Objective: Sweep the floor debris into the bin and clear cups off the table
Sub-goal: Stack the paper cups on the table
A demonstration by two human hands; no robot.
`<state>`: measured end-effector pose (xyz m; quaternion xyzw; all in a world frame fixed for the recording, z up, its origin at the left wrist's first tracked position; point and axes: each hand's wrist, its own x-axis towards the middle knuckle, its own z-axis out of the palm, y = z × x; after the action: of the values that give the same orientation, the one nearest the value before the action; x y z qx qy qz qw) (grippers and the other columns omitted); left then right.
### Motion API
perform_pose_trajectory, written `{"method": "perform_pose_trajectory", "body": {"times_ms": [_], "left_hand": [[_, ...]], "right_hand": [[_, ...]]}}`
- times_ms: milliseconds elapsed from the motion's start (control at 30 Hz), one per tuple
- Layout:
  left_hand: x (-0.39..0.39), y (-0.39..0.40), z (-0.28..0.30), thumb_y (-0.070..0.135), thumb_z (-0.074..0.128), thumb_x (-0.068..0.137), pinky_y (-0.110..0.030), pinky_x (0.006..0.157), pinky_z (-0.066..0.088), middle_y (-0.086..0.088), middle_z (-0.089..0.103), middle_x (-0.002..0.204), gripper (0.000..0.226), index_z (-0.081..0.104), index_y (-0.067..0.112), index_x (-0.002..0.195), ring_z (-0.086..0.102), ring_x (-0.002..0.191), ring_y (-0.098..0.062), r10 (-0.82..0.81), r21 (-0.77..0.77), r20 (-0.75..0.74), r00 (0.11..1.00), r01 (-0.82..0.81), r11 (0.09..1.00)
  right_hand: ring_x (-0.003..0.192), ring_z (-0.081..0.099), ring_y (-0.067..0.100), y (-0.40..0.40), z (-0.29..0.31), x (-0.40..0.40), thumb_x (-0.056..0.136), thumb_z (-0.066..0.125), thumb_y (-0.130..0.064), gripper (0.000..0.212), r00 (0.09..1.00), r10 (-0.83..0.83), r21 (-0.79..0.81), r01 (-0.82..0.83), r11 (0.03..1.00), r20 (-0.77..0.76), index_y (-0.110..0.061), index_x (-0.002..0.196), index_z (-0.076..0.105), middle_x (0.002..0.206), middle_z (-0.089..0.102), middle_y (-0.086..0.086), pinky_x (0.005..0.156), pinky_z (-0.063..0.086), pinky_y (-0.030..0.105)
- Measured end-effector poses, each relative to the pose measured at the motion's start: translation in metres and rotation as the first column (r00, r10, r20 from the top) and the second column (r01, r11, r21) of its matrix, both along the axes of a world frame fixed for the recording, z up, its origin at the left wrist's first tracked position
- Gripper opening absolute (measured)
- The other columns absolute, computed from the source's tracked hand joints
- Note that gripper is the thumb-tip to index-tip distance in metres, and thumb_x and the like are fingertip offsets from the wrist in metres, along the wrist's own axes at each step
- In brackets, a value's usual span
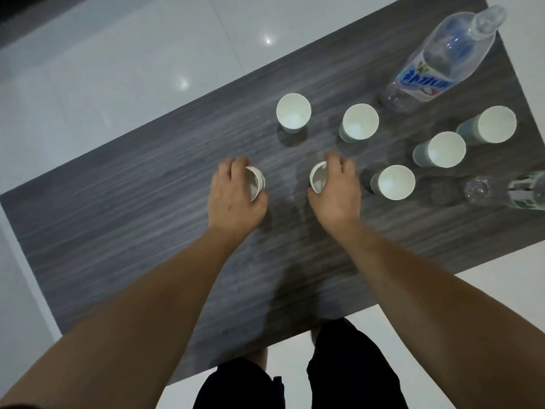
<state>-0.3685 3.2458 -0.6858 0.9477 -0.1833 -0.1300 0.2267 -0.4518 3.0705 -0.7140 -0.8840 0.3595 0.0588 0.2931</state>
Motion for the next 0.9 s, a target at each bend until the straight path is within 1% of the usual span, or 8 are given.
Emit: {"method": "perform_pose_trajectory", "body": {"times_ms": [133,267,400,567,633,700,800,900], "left_hand": [[0.002,-0.012,-0.013,0.021,0.075,0.076,-0.045,0.091,0.043,-0.015,0.047,0.134,0.063,0.049,0.008,0.132,0.05,0.111,-0.038,-0.02,0.113,-0.052,0.998,0.026,0.993],[0.012,-0.033,-0.01,0.02,0.076,0.076,-0.043,0.09,0.043,-0.015,0.045,0.134,0.068,0.045,0.011,0.136,0.049,0.113,-0.038,0.043,0.138,-0.116,0.992,-0.027,0.99],[0.016,-0.07,0.021,0.027,0.078,0.073,-0.035,0.081,0.04,-0.014,0.051,0.123,0.064,0.051,0.008,0.128,0.052,0.104,-0.033,0.049,-0.01,0.013,0.999,-0.049,0.999],[0.032,-0.116,0.055,0.027,0.077,0.068,-0.035,0.071,0.046,-0.011,0.054,0.123,0.063,0.053,0.01,0.123,0.055,0.1,-0.031,0.024,-0.103,0.123,0.992,-0.011,0.995],[0.042,-0.126,0.054,0.025,0.077,0.067,-0.036,0.073,0.047,-0.011,0.054,0.124,0.062,0.053,0.011,0.123,0.055,0.101,-0.031,0.044,-0.119,0.139,0.989,-0.027,0.992],[0.049,-0.132,0.042,0.022,0.078,0.069,-0.04,0.078,0.05,-0.013,0.052,0.127,0.062,0.052,0.01,0.124,0.054,0.104,-0.032,0.036,-0.091,0.118,0.992,-0.025,0.996],[0.054,-0.135,0.016,0.016,0.078,0.074,-0.045,0.089,0.05,-0.012,0.048,0.134,0.063,0.05,0.012,0.13,0.052,0.11,-0.034,0.006,0.001,0.02,1.0,-0.006,1.0],[0.052,-0.136,-0.005,0.014,0.079,0.076,-0.045,0.093,0.049,-0.008,0.045,0.135,0.061,0.05,0.016,0.129,0.051,0.112,-0.033,-0.034,0.027,-0.079,0.996,0.036,0.999]], "right_hand": [[0.106,0.056,0.035,-0.012,0.0,-0.001,0.073,0.079,-0.018,0.07,0.997,-0.077,0.066,0.077,0.995,0.0,-0.017,0.134,0.046,0.126,0.046,0.012,0.088,0.048,0.037],[0.101,0.059,0.031,-0.024,0.013,-0.002,0.071,0.08,-0.029,0.07,0.971,-0.207,0.051,0.202,0.978,0.119,-0.019,0.133,0.048,0.12,0.051,0.008,0.082,0.048,0.034],[0.098,0.058,0.024,-0.039,0.035,0.001,0.072,0.081,-0.034,0.071,0.934,-0.279,0.014,0.283,0.959,0.224,-0.019,0.133,0.048,0.121,0.052,0.006,0.078,0.039,0.024],[0.1,0.054,0.021,-0.061,0.06,0.019,0.071,0.083,-0.031,0.069,0.901,-0.287,-0.026,0.312,0.95,0.325,-0.017,0.13,0.05,0.121,0.053,0.008,0.079,0.038,0.024],[0.102,0.056,0.026,-0.076,0.059,0.028,0.071,0.083,-0.028,0.069,0.909,-0.283,-0.044,0.31,0.95,0.308,-0.015,0.13,0.05,0.121,0.053,0.01,0.081,0.039,0.026],[0.106,0.056,0.031,-0.09,0.049,0.035,0.072,0.083,-0.027,0.071,0.944,-0.259,-0.051,0.275,0.96,0.205,-0.014,0.133,0.05,0.123,0.053,0.012,0.085,0.044,0.032],[0.112,0.053,0.036,-0.103,0.028,0.04,0.074,0.083,-0.03,0.068,0.991,-0.132,-0.057,0.133,0.989,0.024,-0.013,0.131,0.049,0.125,0.053,0.014,0.092,0.043,0.04],[0.113,0.052,0.035,-0.101,0.01,0.041,0.075,0.082,-0.027,0.064,0.999,-0.046,-0.005,0.046,0.999,0.003,-0.013,0.128,0.048,0.127,0.051,0.013,0.09,0.045,0.04]]}}
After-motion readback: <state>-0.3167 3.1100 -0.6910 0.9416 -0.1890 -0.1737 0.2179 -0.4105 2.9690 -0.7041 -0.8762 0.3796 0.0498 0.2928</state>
